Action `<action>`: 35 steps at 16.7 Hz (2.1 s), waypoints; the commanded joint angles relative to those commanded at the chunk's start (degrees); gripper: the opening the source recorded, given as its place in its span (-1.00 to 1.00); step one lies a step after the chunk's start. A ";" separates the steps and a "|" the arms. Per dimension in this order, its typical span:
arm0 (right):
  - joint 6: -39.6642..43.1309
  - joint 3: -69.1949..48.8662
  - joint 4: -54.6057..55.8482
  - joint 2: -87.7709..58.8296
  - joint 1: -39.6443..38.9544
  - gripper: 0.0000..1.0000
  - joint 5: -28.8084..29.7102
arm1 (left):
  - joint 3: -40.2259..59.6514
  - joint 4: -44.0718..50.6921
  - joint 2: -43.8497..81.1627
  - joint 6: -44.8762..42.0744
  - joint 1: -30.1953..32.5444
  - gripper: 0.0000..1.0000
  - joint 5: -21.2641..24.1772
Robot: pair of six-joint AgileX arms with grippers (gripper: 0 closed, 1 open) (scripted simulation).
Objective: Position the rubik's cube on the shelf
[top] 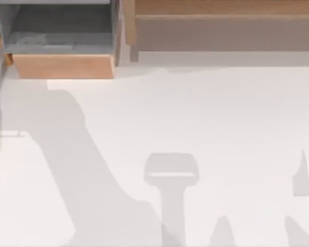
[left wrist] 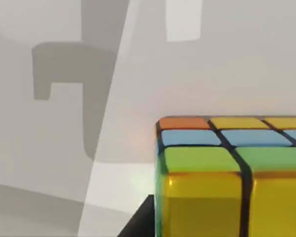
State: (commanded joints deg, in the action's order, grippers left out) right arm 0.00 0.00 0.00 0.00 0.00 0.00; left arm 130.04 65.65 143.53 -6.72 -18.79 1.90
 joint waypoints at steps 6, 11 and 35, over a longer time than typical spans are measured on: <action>0.00 0.00 0.00 0.00 0.00 1.00 0.00 | 4.43 6.74 2.36 2.36 -0.22 -1.00 -2.07; 0.00 0.00 0.00 0.00 0.00 1.00 0.00 | 7.51 6.87 0.84 -0.23 0.00 -1.00 -0.50; 0.00 0.00 0.00 0.00 0.00 1.00 0.00 | -20.13 -2.46 -24.54 -1.06 41.25 -1.00 -28.76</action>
State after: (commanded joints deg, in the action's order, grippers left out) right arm 0.00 0.00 0.00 0.00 0.00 0.00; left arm 109.91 63.19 119.00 -7.78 22.46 -26.86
